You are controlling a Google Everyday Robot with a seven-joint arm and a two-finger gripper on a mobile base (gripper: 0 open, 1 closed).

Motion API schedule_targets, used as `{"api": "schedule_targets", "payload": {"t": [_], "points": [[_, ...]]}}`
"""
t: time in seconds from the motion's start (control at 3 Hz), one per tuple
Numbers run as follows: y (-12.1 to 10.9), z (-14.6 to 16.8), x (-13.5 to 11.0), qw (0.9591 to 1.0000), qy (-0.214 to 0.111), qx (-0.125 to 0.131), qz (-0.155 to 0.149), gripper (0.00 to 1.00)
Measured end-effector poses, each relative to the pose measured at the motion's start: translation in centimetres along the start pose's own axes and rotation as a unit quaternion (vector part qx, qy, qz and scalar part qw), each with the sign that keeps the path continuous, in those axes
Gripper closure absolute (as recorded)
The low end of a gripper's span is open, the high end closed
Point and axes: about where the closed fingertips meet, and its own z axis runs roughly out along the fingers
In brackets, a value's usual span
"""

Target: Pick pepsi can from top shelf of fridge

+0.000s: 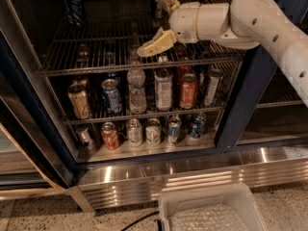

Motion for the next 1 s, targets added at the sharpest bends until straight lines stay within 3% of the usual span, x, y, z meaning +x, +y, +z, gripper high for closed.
{"api": "schedule_targets", "payload": {"t": [0.33, 0.67, 1.0], "points": [[0.0, 0.1, 0.1, 1.0000, 0.000, 0.000, 0.001, 0.00], [-1.6, 2.8, 0.8, 0.9998, -0.018, 0.011, -0.002, 0.00], [-3.6, 6.1, 1.2, 0.9994, -0.033, 0.005, -0.007, 0.00]]}}
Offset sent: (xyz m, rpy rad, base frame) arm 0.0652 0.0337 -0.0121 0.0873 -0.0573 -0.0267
